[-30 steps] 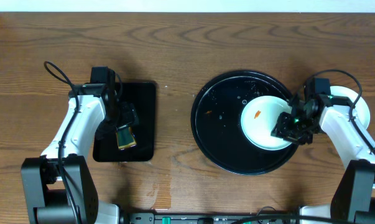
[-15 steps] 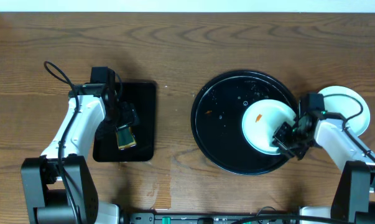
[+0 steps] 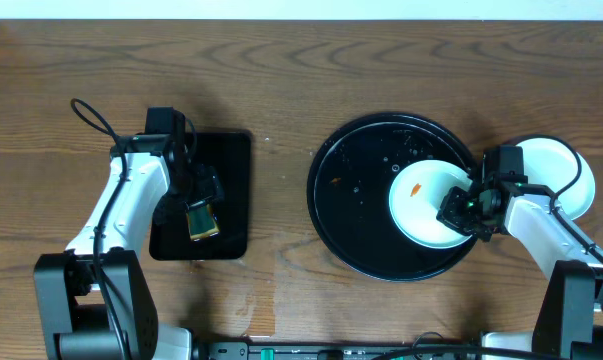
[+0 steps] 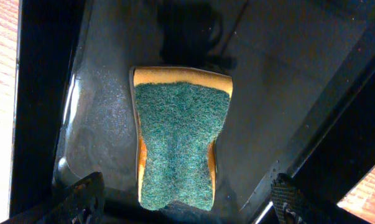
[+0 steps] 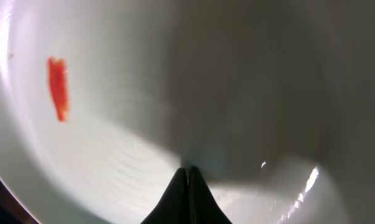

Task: Clean dirty plates on tray and stack at the side
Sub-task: 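Drag the gripped plate toward the tray center with the right gripper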

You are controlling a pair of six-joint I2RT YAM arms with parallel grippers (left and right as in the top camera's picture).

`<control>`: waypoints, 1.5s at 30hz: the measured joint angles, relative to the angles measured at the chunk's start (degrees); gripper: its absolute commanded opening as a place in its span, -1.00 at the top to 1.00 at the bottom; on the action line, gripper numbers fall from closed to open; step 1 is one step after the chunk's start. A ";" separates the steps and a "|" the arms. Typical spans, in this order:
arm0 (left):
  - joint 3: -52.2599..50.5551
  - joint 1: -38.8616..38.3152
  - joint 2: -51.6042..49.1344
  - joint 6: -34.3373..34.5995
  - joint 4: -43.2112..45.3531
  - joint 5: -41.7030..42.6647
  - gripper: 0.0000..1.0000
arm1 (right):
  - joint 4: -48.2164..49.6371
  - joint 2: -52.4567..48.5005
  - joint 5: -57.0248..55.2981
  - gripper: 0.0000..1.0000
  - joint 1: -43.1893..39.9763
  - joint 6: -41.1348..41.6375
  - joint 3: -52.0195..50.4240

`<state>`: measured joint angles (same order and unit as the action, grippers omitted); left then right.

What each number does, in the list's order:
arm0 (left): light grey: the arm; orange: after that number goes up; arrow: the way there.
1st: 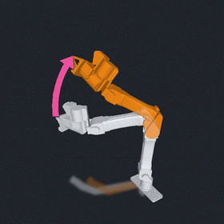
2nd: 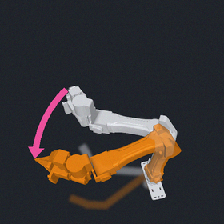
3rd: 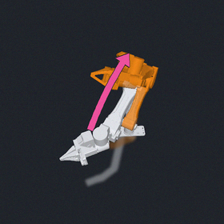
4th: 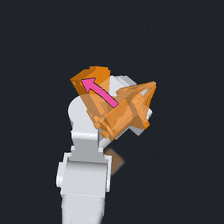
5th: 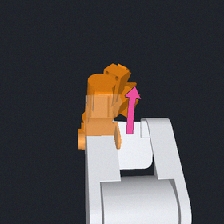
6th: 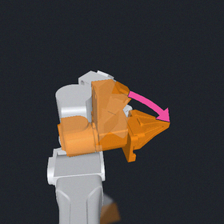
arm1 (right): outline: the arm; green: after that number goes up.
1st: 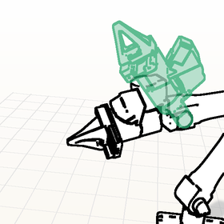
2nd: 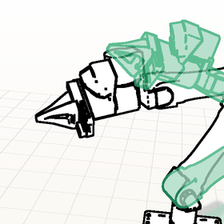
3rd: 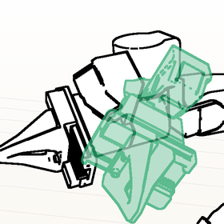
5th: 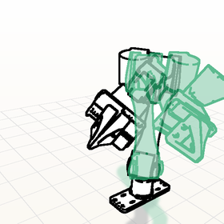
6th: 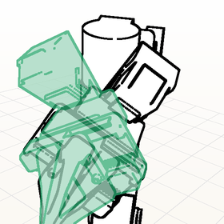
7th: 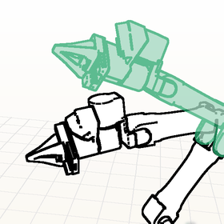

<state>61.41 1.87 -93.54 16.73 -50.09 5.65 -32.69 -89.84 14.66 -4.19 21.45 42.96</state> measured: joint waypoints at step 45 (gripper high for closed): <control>0.00 0.00 0.00 0.00 0.00 0.00 -0.72 | -5.40 -0.09 -9.18 0.98 0.96 8.98 2.95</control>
<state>61.41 1.87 -93.54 16.73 -50.09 5.65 -38.09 -89.93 5.48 -3.22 30.44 45.91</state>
